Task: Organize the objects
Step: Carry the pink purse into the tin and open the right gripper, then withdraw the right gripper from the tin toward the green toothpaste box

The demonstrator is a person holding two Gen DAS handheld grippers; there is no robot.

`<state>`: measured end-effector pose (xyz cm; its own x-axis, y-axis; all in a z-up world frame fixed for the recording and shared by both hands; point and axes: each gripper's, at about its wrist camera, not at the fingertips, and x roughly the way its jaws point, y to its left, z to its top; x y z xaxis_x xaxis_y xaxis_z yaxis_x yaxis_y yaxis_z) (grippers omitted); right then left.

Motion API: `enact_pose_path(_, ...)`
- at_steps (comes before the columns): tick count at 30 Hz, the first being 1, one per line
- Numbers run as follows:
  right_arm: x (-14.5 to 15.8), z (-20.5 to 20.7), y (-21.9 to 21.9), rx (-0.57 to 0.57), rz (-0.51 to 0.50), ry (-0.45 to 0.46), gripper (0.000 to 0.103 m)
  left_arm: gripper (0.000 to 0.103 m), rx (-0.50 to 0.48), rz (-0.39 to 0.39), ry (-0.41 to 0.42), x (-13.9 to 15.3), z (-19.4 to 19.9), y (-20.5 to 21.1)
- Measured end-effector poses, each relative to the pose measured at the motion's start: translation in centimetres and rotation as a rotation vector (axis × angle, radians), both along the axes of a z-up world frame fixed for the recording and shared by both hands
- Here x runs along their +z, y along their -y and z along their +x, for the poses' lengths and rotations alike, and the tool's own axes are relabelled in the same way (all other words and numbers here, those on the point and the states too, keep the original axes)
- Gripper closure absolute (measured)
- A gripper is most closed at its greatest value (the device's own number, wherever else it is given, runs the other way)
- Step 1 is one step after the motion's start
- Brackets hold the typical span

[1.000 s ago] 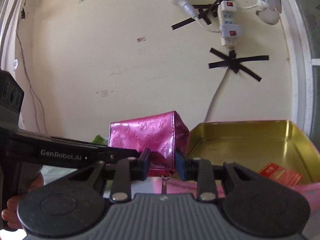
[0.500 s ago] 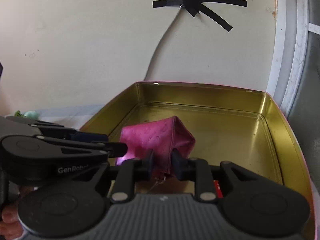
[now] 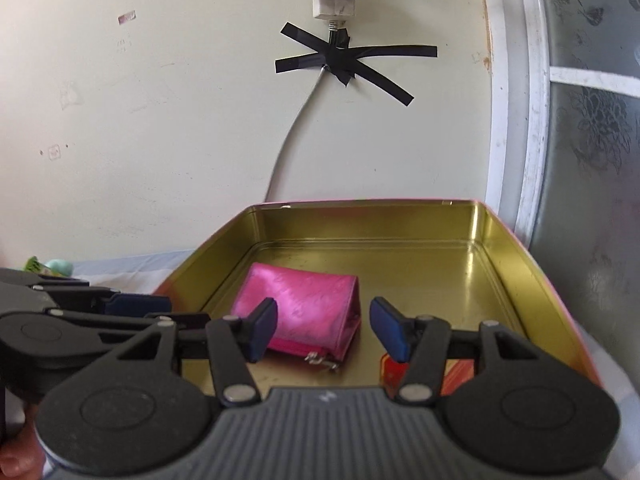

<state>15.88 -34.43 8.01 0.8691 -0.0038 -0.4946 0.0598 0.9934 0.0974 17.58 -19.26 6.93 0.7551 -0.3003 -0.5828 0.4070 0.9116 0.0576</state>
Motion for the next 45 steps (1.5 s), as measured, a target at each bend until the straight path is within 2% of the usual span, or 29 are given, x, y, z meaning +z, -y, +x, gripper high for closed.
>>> enact_pose_path(3,0.3,-1.5,-0.4,-0.006,0.038,0.000,0.050,0.066,0.002,0.000,0.011,0.3,-1.5,-0.8)
enact_pose_path(14,2.1,-5.3,-3.0,0.000,0.058,0.026,0.050,0.063,0.023,-0.027,0.048,0.8,-5.9,-5.0)
enact_pose_path(22,2.8,-6.0,-7.6,0.070,0.020,0.028,0.050,0.058,0.089,-0.057,0.044,-0.5,-8.1,-9.7)
enact_pose_path(29,3.0,-6.0,-11.3,0.113,0.012,0.032,0.050,0.058,0.154,-0.088,0.005,-2.2,-8.7,-13.6)
enact_pose_path(33,2.5,-7.5,-11.6,0.085,0.063,0.049,0.050,0.058,0.166,-0.116,-0.001,-3.0,-9.6,-14.8)
enact_pose_path(36,1.6,-9.2,-11.6,0.072,0.094,0.043,0.050,0.058,0.137,-0.120,0.020,-3.7,-11.0,-14.9)
enact_pose_path(41,-0.5,-11.0,-12.0,0.067,0.085,-0.026,0.049,0.058,0.104,-0.059,0.045,-5.4,-12.3,-15.1)
enact_pose_path(45,-1.6,-10.6,-12.3,0.060,0.105,-0.080,0.049,0.058,0.104,-0.050,0.041,-5.6,-12.3,-15.6)
